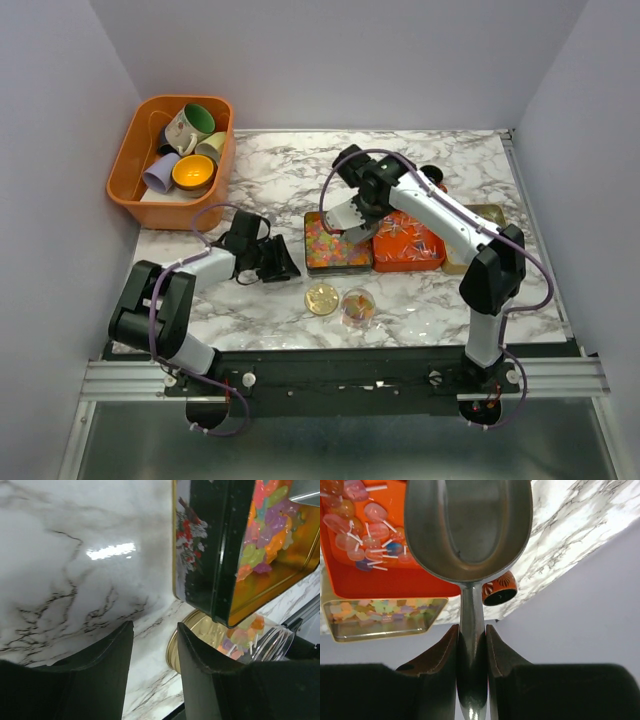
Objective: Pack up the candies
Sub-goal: Scoop the fake candies from the storage box.
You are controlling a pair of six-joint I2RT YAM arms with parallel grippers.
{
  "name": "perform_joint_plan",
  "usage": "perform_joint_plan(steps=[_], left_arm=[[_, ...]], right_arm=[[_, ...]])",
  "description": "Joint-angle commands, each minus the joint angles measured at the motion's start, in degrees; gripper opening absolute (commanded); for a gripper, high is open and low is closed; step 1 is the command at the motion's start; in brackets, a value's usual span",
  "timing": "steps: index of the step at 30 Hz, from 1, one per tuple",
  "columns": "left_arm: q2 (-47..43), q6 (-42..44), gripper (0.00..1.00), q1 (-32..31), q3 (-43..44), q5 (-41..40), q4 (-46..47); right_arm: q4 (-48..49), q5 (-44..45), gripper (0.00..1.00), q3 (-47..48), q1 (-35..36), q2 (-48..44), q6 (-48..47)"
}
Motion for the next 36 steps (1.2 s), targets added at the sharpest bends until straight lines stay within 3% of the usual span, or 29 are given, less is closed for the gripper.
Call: perform_joint_plan(steps=[1,5,17,27,36], left_arm=[[0.31,-0.84,0.5,-2.16,-1.04,0.11,5.21],[1.54,-0.41,0.44,-3.13,-1.31,0.72,6.63],[2.07,-1.37,0.42,-4.1,-2.62,3.53,10.5],[5.32,-1.28,0.4,-4.54,-1.48,8.19,14.1],[7.25,-2.34,0.36,-4.54,-1.39,11.88,18.32]], right_arm=[[3.23,11.36,0.01,-3.33,1.83,-1.06,-5.09],[6.39,16.1,0.01,-4.04,3.23,-0.18,-7.37],[7.71,22.7,0.01,-5.0,7.89,5.09,-5.89],[2.01,16.38,0.01,-1.58,11.14,8.52,0.17],[2.44,10.93,0.01,-5.0,11.32,8.7,3.69]])
